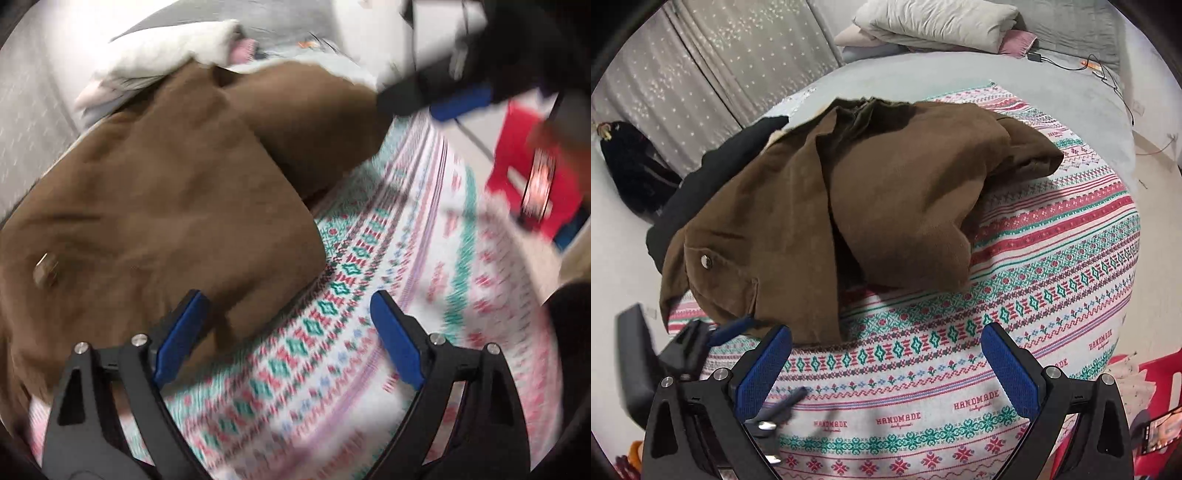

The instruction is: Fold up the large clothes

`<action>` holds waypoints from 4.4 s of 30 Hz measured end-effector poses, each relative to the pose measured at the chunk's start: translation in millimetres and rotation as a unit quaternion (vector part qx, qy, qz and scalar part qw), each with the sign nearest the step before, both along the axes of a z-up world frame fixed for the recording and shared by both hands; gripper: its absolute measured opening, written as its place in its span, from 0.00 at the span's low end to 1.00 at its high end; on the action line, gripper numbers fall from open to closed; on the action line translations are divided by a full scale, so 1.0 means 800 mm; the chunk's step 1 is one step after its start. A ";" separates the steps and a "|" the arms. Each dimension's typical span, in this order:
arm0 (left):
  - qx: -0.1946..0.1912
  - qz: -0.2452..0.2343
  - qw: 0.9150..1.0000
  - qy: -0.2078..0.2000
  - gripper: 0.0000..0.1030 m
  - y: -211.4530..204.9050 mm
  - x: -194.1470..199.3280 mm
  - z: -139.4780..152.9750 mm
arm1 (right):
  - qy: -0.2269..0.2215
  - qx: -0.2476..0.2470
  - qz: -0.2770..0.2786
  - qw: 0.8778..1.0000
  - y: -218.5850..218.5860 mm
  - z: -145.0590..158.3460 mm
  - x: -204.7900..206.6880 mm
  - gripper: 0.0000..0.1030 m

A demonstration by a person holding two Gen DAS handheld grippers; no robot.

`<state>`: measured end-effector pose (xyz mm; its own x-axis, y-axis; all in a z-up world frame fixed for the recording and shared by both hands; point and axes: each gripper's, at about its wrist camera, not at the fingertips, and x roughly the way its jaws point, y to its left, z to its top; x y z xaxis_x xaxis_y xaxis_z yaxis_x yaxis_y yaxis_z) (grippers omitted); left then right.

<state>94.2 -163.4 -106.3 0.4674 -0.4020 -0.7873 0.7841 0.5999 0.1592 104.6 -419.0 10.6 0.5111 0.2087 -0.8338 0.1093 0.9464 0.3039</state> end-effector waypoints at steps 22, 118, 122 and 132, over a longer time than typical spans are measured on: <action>-0.109 0.073 0.991 -0.042 0.14 0.177 -0.051 0.191 | -0.032 0.013 -0.031 0.999 -0.041 0.050 -0.054 1.00; -0.017 0.211 0.974 0.079 0.80 0.100 0.135 0.097 | 0.013 -0.374 0.106 0.921 0.074 -0.089 0.184 0.64; -0.003 0.205 0.975 0.082 0.80 0.079 0.149 0.077 | -0.003 -0.371 0.105 0.923 0.057 -0.105 0.216 0.62; -0.014 0.196 0.976 0.092 0.80 0.039 0.171 0.062 | -0.038 -0.269 0.076 0.959 -0.025 -0.058 0.221 0.07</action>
<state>230.8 -132.5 -57.0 0.4411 -0.2432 -0.8639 0.5079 0.8613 0.0168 281.3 -439.1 -36.1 0.5731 -0.1637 -0.8030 -0.0457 0.9719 -0.2308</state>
